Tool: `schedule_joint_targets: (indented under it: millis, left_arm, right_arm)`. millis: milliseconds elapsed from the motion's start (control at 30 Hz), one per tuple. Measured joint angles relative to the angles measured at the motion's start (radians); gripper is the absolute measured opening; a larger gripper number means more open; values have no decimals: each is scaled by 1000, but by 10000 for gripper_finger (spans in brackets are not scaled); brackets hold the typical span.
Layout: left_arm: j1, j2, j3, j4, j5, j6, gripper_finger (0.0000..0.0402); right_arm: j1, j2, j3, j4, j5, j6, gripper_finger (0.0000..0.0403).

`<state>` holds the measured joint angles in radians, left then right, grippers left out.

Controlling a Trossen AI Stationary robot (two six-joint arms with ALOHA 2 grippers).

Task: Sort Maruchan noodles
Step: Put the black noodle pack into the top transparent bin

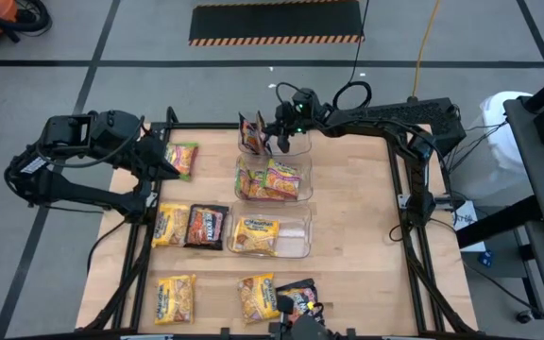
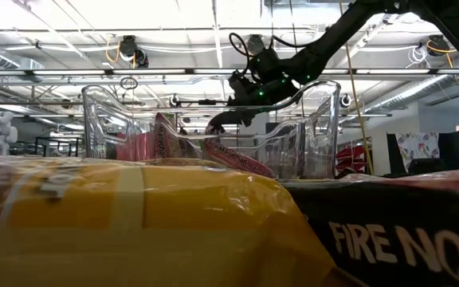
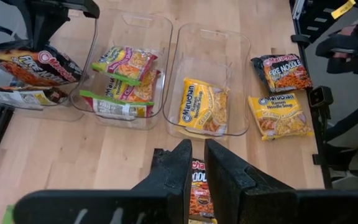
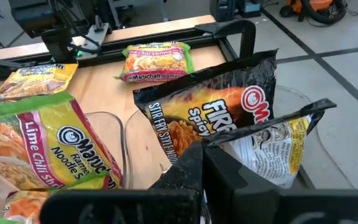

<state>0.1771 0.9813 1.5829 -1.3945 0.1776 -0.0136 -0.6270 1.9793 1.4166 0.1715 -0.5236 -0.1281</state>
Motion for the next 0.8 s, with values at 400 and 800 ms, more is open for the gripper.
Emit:
schedule_joint_targets:
  millis: [400, 800]
  left_arm:
    - [0, 0, 0, 0, 0, -22, 49]
    - [0, 0, 0, 0, 0, -27, 49]
  right_arm:
    - [13, 0, 0, -13, 6, -105, 0]
    - [24, 0, 0, 3, 76, -94, 11]
